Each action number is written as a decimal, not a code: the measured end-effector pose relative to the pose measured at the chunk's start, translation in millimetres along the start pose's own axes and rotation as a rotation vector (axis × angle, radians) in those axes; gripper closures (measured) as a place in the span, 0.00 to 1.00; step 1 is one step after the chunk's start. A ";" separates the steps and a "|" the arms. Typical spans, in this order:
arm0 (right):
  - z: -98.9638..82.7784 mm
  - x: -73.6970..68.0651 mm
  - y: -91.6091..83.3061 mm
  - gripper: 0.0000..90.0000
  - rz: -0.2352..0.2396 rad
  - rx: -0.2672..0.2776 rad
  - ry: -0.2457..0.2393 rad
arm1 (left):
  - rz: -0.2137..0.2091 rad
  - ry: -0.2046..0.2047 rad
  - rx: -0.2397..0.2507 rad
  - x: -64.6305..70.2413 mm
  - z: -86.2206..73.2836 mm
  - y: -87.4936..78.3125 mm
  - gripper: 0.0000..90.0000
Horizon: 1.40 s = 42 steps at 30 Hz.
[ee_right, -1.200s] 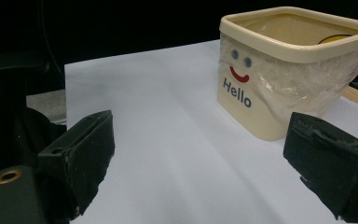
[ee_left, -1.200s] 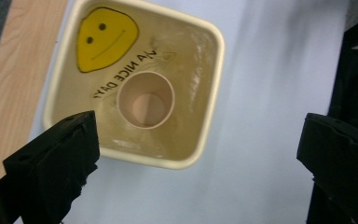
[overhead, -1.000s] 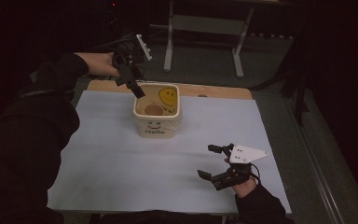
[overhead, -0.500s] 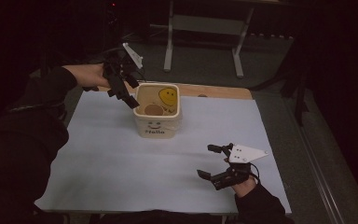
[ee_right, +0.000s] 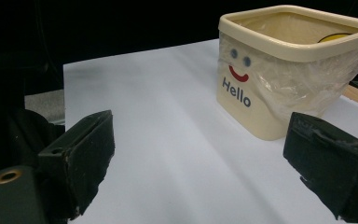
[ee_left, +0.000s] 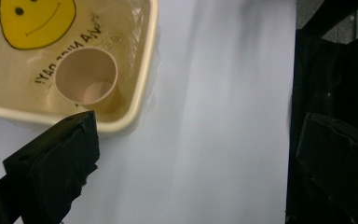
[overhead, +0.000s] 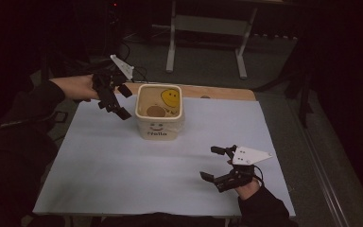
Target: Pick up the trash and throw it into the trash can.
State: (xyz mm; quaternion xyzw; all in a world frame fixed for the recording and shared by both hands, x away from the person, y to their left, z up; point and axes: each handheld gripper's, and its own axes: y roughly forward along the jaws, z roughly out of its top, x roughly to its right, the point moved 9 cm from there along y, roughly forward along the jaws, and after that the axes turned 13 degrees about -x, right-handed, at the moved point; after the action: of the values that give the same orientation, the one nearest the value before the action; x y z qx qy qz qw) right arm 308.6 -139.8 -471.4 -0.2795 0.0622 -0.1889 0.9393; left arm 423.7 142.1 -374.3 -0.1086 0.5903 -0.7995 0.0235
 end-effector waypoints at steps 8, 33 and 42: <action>-0.1 -0.4 0.6 0.10 0.000 -0.003 -0.001 | 0.002 0.004 0.014 11.2 -15.4 10.6 0.00; -0.4 -0.5 2.4 0.10 -0.001 -0.009 -0.003 | -0.029 -0.006 0.104 45.7 -44.1 58.7 0.00; -0.7 -0.5 2.9 0.10 -0.002 -0.013 -0.004 | -0.022 0.013 0.129 60.8 -48.0 78.6 0.00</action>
State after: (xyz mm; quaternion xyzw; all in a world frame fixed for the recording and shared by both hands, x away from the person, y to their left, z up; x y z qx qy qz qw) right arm 309.0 -137.8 -473.6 -0.2857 0.0614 -0.1889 0.9375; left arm 347.6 153.4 -453.4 -0.1082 0.5367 -0.8366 0.0178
